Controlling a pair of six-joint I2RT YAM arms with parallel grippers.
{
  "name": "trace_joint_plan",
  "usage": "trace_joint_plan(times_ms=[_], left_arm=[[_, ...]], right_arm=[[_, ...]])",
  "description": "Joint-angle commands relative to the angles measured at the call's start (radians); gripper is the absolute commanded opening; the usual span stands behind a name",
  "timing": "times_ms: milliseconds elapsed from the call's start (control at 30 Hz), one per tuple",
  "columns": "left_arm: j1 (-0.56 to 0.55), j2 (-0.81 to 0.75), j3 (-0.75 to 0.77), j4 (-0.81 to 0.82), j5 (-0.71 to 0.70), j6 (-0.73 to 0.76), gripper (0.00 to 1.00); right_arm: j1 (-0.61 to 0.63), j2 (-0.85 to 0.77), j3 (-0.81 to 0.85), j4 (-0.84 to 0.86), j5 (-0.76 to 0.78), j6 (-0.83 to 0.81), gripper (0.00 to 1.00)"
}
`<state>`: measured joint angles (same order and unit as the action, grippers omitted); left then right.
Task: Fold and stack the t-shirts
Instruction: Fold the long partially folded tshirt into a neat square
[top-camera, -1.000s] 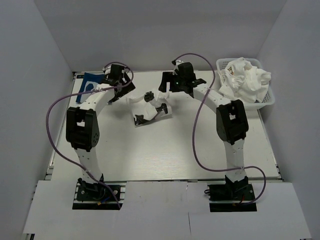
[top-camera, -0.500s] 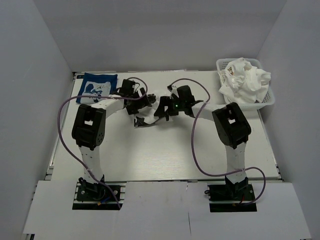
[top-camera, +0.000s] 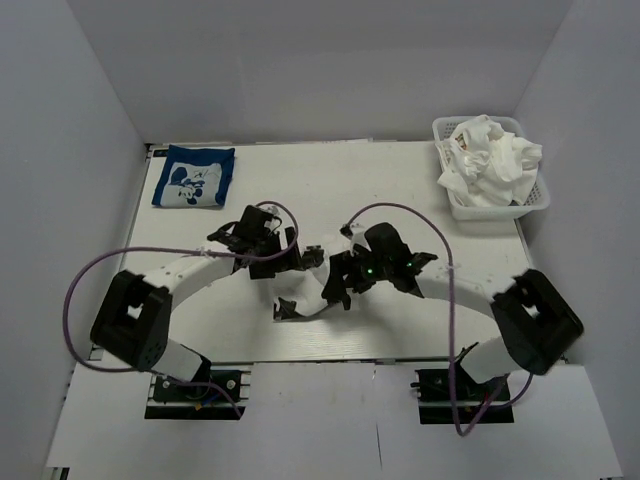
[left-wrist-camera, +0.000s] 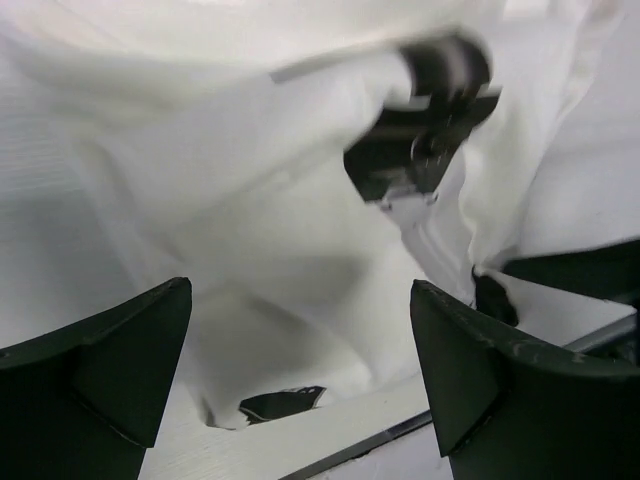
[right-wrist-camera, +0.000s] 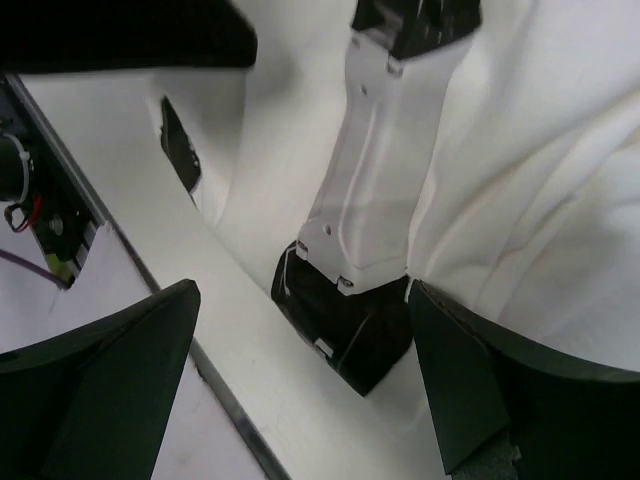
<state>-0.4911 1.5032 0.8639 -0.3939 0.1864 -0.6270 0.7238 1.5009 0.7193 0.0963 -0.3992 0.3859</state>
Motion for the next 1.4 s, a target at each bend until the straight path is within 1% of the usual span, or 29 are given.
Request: trace_joint_plan(times_ms=[0, 33, 67, 100, 200, 233, 267, 300, 333, 367, 433, 467, 533, 567, 600, 633, 667, 700, 733, 767, 833, 933, 1000, 1067, 1167, 1200, 1233, 1333, 1367], left_arm=[[0.008, -0.139, 0.032, -0.085, -0.151, 0.027, 1.0], [0.008, -0.152, 0.044, -0.106, -0.216, 0.017, 1.0], [0.008, -0.152, 0.053, -0.118, -0.243, 0.016, 1.0], [0.022, -0.152, 0.063, -0.128, -0.267, 0.004, 1.0], [0.031, -0.1, 0.092, -0.108, -0.33, 0.018, 1.0], [0.031, -0.075, 0.104, -0.108, -0.331, 0.018, 1.0], [0.031, -0.048, 0.121, -0.108, -0.331, 0.03, 0.96], [0.031, 0.007, 0.156, -0.118, -0.331, 0.045, 0.94], [0.031, 0.032, 0.168, -0.118, -0.331, 0.046, 0.91], [0.031, 0.055, 0.178, -0.118, -0.331, 0.046, 0.84], [0.031, 0.11, 0.188, -0.099, -0.294, 0.068, 0.75], [0.031, 0.126, 0.199, -0.079, -0.257, 0.084, 0.68], [0.031, 0.164, 0.215, -0.065, -0.229, 0.084, 0.58], [0.031, 0.173, 0.215, -0.056, -0.217, 0.096, 0.5], [0.031, 0.183, 0.225, -0.046, -0.208, 0.096, 0.41], [0.031, 0.183, 0.225, -0.046, -0.208, 0.096, 0.31], [0.031, 0.195, 0.236, -0.059, -0.231, 0.096, 0.08], [0.031, 0.195, 0.236, -0.069, -0.246, 0.087, 0.0], [0.031, 0.195, 0.245, -0.078, -0.258, 0.087, 0.0], [0.031, 0.195, 0.245, -0.091, -0.28, 0.087, 0.0], [0.031, 0.157, 0.245, -0.091, -0.28, 0.087, 0.0], [0.031, 0.057, 0.204, -0.059, -0.271, 0.087, 0.0], [0.031, 0.006, 0.185, -0.047, -0.271, 0.087, 0.0], [0.031, -0.044, 0.152, -0.027, -0.281, 0.098, 0.0], [0.031, -0.044, 0.142, -0.017, -0.32, 0.098, 0.0], [0.031, -0.012, 0.153, -0.029, -0.332, 0.098, 0.0], [0.031, 0.006, 0.173, -0.04, -0.341, 0.098, 0.0], [0.031, 0.089, 0.213, -0.04, -0.376, 0.098, 0.0], [0.04, 0.109, 0.225, -0.04, -0.389, 0.098, 0.0]], right_arm=[[0.0, -0.168, 0.002, -0.124, 0.126, -0.084, 0.91], [-0.003, -0.175, 0.006, -0.11, 0.143, -0.073, 0.91], [-0.004, -0.174, 0.023, -0.115, 0.173, -0.065, 0.91], [-0.007, -0.169, 0.046, -0.119, 0.245, -0.065, 0.91], [-0.014, -0.104, 0.109, -0.145, 0.324, -0.059, 0.91], [-0.015, -0.088, 0.121, -0.167, 0.327, -0.059, 0.88], [-0.02, -0.03, 0.165, -0.171, 0.333, -0.056, 0.86], [-0.021, -0.013, 0.176, -0.178, 0.333, -0.052, 0.84], [-0.023, 0.022, 0.186, -0.175, 0.317, -0.048, 0.77], [-0.027, 0.054, 0.207, -0.17, 0.312, -0.044, 0.74], [-0.035, 0.087, 0.229, -0.155, 0.315, -0.038, 0.72], [-0.04, 0.131, 0.239, -0.133, 0.324, -0.027, 0.68], [-0.047, 0.169, 0.265, -0.141, 0.329, -0.018, 0.59], [-0.049, 0.182, 0.273, -0.133, 0.329, -0.012, 0.46], [-0.053, 0.191, 0.288, -0.127, 0.323, -0.01, 0.37], [-0.055, 0.196, 0.289, -0.121, 0.31, -0.009, 0.27], [-0.055, 0.19, 0.284, -0.11, 0.307, -0.005, 0.12], [-0.057, 0.165, 0.284, -0.109, 0.298, -0.007, 0.08], [-0.058, 0.153, 0.276, -0.074, 0.295, -0.005, 0.0], [-0.057, 0.139, 0.263, -0.064, 0.302, -0.001, 0.0], [-0.06, 0.082, 0.243, -0.064, 0.304, -0.001, 0.0], [-0.055, -0.005, 0.21, -0.095, 0.316, 0.005, 0.0], [-0.057, -0.069, 0.194, -0.153, 0.336, 0.018, 0.0], [-0.06, -0.094, 0.16, -0.174, 0.37, 0.048, 0.0], [-0.064, -0.12, 0.135, -0.213, 0.395, 0.061, 0.0], [-0.066, -0.116, 0.134, -0.22, 0.448, 0.064, 0.0], [-0.066, -0.113, 0.134, -0.239, 0.465, 0.067, 0.0], [-0.084, -0.07, 0.143, -0.233, 0.529, 0.071, 0.0], [-0.102, -0.026, 0.15, -0.228, 0.534, 0.073, 0.0]])
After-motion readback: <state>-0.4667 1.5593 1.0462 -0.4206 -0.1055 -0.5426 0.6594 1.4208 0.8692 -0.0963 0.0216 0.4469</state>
